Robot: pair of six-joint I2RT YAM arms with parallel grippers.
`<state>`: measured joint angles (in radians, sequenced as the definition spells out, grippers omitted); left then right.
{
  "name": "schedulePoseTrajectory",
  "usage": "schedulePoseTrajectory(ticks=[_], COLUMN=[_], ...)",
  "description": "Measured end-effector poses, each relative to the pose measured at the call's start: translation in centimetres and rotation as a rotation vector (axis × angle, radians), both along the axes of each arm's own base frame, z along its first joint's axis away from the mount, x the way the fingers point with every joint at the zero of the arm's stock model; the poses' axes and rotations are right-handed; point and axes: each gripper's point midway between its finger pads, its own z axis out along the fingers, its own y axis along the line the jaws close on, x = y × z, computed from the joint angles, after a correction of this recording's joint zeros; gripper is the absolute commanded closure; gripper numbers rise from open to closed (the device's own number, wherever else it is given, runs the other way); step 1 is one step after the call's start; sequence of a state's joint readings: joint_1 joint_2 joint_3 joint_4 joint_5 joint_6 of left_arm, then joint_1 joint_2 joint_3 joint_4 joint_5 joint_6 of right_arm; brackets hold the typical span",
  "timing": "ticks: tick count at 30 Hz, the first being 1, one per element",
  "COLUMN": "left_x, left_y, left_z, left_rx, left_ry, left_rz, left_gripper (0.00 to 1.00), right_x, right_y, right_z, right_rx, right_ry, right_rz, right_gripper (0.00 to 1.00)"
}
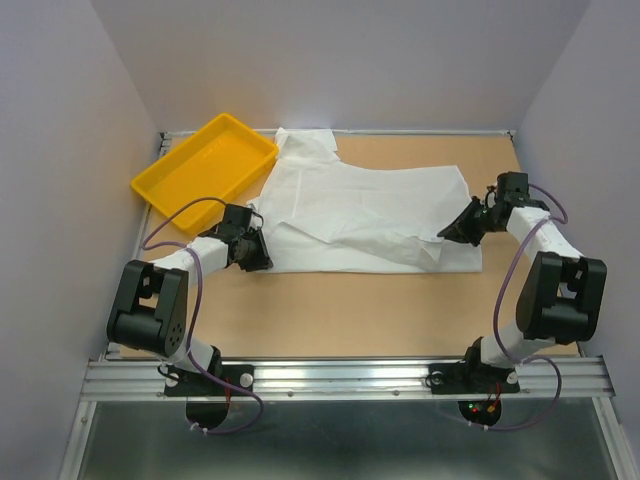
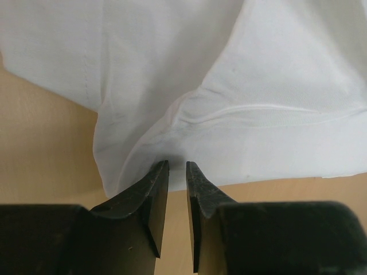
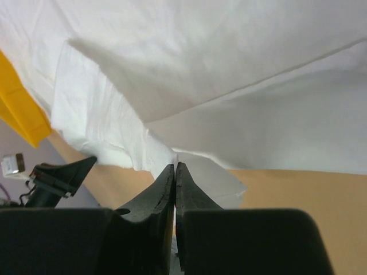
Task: Fold and stack the long sleeve shirts
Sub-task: Fold the shirt
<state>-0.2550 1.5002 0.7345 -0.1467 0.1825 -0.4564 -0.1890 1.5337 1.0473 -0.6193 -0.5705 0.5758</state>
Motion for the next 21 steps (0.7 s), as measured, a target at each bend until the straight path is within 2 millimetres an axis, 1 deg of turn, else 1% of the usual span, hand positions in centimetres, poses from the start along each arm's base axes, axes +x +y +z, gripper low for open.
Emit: schedulePoseTrajectory(ticks=[4,7,10,14,21], left_x=[0.0,-0.1,-0.1,0.0,-0.1], left_y=[0.0,0.0,0.1,0.1,0.1], left_z=[0.0,0.0,0.0,0.0,0.0], left_rx=[0.0,0.001,0.001,0.001,0.0], left_ry=[0.0,-0.001,-0.003,-0.004,-0.003], left_rz=[0.001,0.001,0.004,0.004,0.004], left_gripper=[0.68,0.68,0.68,0.68,0.68], right_x=[0.4,0.8,1.5,2.5,4.0], right_y=[-1.6,-2.8,-4.1,-5.0,-5.3], right_z=[-2.0,-3.3,-4.4,-4.7,-4.7], right_rx=[-0.093,-0.158,-0.225,-0.268,-0.28], right_ry=[0.046,0.08,0.099,0.093,0.044], right_rz=[-0.033,-0.054,-0.072,-0.08,-0.056], right_gripper=[0.91,0.87,0.86,0.86,0.86])
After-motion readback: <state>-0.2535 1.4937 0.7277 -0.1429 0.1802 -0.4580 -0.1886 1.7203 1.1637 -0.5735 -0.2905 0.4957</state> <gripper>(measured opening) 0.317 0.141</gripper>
